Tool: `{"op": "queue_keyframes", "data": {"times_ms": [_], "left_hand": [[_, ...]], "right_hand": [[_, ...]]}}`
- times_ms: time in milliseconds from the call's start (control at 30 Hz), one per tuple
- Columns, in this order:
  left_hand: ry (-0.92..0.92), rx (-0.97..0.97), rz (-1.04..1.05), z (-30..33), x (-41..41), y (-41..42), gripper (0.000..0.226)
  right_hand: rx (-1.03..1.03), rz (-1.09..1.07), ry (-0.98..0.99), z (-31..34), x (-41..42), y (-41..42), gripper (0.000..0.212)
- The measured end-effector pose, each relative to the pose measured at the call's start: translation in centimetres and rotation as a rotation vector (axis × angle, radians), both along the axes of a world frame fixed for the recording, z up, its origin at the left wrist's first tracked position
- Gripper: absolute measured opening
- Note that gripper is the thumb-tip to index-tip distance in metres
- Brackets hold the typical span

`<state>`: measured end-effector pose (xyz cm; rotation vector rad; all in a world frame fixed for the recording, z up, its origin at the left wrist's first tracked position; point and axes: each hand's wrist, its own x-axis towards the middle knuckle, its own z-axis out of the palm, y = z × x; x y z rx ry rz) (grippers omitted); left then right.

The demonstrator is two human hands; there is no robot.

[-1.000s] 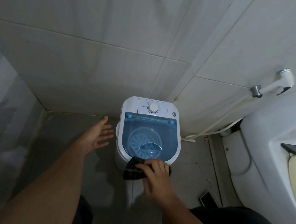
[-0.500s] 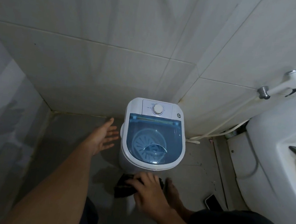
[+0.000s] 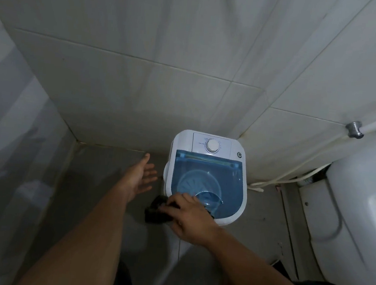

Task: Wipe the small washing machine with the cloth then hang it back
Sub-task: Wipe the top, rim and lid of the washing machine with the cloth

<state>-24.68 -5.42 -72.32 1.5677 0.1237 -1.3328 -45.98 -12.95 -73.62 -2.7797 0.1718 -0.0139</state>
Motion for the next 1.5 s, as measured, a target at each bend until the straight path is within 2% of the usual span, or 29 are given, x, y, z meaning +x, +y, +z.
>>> {"op": "queue_keyframes", "data": {"times_ms": [67,200,300,400,467,533,567,633,700,833,933,1000,1100,1167,1233,1300,1367,1433,1500], "left_hand": [[0.006,0.007,0.025,-0.1,0.2,-0.1,0.063],[0.015,-0.006,0.089,-0.4,0.6,-0.1,0.063],[-0.014,-0.006,0.139,-0.4,1.0,0.1,0.066],[-0.023,-0.010,0.214,-0.8,1.4,0.1,0.069],[-0.035,-0.002,0.279,-1.0,1.6,0.3,0.071],[-0.054,0.005,0.334,-1.2,1.8,0.5,0.071],[-0.065,0.010,0.353,-1.3,1.9,0.7,0.071],[-0.084,0.031,0.359,-1.4,2.0,0.8,0.071],[-0.072,0.041,0.309,-1.5,1.8,0.5,0.071],[-0.039,0.048,0.127,-1.3,0.6,0.4,0.071],[-0.047,0.045,0.117,-1.2,0.4,0.3,0.071],[-0.039,0.046,0.169,-1.2,0.7,-0.2,0.072],[-0.072,0.046,0.325,-1.5,1.3,-0.5,0.082],[-0.157,0.117,0.433,-2.5,1.9,-0.3,0.107],[-0.279,0.191,0.447,-2.8,2.2,0.0,0.111],[-0.355,0.219,0.433,-1.9,2.2,0.0,0.102],[-0.348,0.237,0.395,-1.5,2.0,0.1,0.107],[-0.245,0.201,0.344,-1.6,1.6,0.3,0.116],[-0.110,0.135,0.243,-1.8,1.0,0.2,0.106]], "right_hand": [[0.082,0.024,-0.035,0.8,1.3,-1.5,0.049],[0.074,-0.375,-0.123,2.4,5.9,-7.1,0.054],[-0.031,-0.450,-0.044,1.8,7.6,-7.8,0.056],[-0.192,-0.300,-0.033,-0.1,6.2,-3.7,0.056],[-0.221,-0.054,-0.035,-0.9,4.4,-1.0,0.052],[-0.157,0.183,0.032,-1.0,3.1,-0.1,0.049],[-0.066,0.214,0.041,-0.6,2.9,-0.3,0.047],[0.089,0.104,-0.032,0.6,3.7,-2.1,0.045],[0.115,-0.134,-0.120,2.3,5.7,-5.5,0.043],[0.001,-0.547,-0.149,3.7,10.2,-12.9,0.049],[-0.118,-0.668,-0.004,2.3,12.4,-12.9,0.059],[-0.263,-0.532,0.008,1.0,12.5,-10.5,0.068],[-0.374,-0.150,-0.051,-0.6,11.2,-6.4,0.073],[-0.335,0.076,-0.006,-0.8,10.2,-4.6,0.073],[-0.195,0.169,0.043,-0.3,10.1,-4.2,0.071],[0.031,0.088,0.026,1.0,10.8,-5.4,0.058],[0.127,-0.104,-0.052,2.2,11.8,-8.2,0.051],[0.102,-0.346,-0.126,3.1,12.5,-11.4,0.049],[-0.016,-0.582,-0.102,3.1,12.8,-13.3,0.049]]}}
